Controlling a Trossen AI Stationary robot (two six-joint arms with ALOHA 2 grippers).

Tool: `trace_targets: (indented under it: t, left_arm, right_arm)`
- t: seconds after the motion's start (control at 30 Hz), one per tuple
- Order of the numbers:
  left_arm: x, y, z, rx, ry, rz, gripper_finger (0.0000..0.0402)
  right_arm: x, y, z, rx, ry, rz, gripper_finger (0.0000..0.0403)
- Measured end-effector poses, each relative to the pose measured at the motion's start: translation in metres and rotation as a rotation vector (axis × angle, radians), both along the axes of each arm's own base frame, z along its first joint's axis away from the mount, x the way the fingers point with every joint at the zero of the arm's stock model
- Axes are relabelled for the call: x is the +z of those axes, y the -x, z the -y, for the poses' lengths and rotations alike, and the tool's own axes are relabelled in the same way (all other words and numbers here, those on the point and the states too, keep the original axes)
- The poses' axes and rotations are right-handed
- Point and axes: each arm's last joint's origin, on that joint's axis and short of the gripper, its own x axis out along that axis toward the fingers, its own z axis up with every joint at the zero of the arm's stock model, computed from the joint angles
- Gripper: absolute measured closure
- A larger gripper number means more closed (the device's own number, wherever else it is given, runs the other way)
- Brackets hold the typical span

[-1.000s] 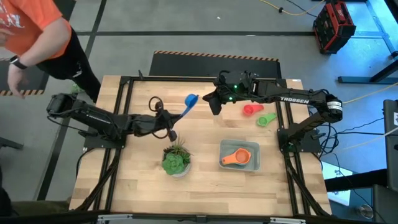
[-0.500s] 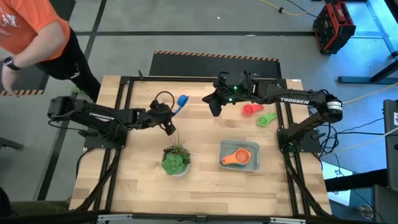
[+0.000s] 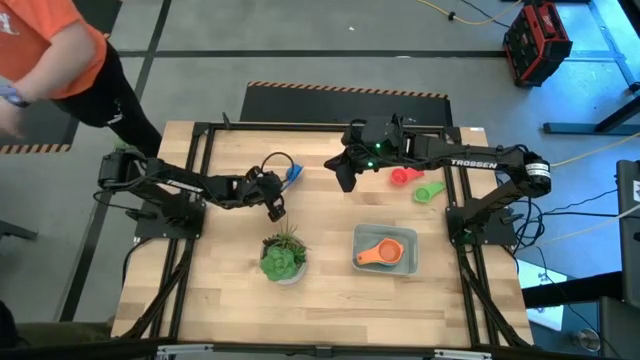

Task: Nest measuring cups in basket
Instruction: Stack the blue measuring cup on top of the orange measuring cup in the grey bin

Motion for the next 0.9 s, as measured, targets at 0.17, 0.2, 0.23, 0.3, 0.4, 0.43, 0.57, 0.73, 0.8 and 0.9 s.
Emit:
trace_targets:
  t: [0.17,0.2,0.23,0.3,0.4,0.43,0.57,0.73,0.8,0.9]
  left_arm:
    - [-0.0009,-0.0004,-0.0001,0.001,-0.002,-0.002,0.0397]
    - [-0.0009,-0.0004,-0.0001,0.001,-0.002,-0.003,0.0394]
    - [-0.0009,-0.0004,-0.0001,0.0,-0.001,-0.003,0.0391]
    - [-0.0012,-0.0001,0.0,-0.001,0.001,-0.006,0.0385]
    - [-0.0012,-0.0001,0.0,-0.001,0.001,-0.006,0.0378]
    - [-0.0012,-0.0001,0.0,-0.001,0.001,-0.006,0.0376]
    - [-0.0012,-0.0001,0.0,-0.001,0.001,-0.006,0.0369]
    - [-0.0012,-0.0002,0.0,-0.002,0.0,-0.006,0.0369]
    - [-0.0012,-0.0002,0.0,-0.002,0.0,-0.006,0.0372]
    - [-0.0012,-0.0002,0.0,-0.002,0.0,-0.006,0.0376]
  right_arm:
    - [0.0,0.0,0.0001,-0.002,-0.002,0.0,0.0363]
    - [0.0,0.0,0.0001,-0.002,-0.002,0.0,0.0363]
    - [0.0,0.0,0.0001,-0.002,-0.002,0.0,0.0363]
    - [0.0,0.0,0.0001,-0.002,-0.002,0.0,0.0363]
    - [0.0,0.0,0.0001,-0.002,-0.002,0.0,0.0363]
    - [0.0,0.0,0.0001,-0.002,-0.002,0.0,0.0363]
    - [0.0,0.0,0.0001,-0.002,-0.002,0.0,0.0363]
    - [0.0,0.0,0.0001,-0.002,-0.002,0.0,0.0363]
    - [0.0,0.0,0.0001,-0.002,-0.002,0.0,0.0363]
    - [0.0,0.0001,0.0003,-0.003,-0.002,0.0,0.0363]
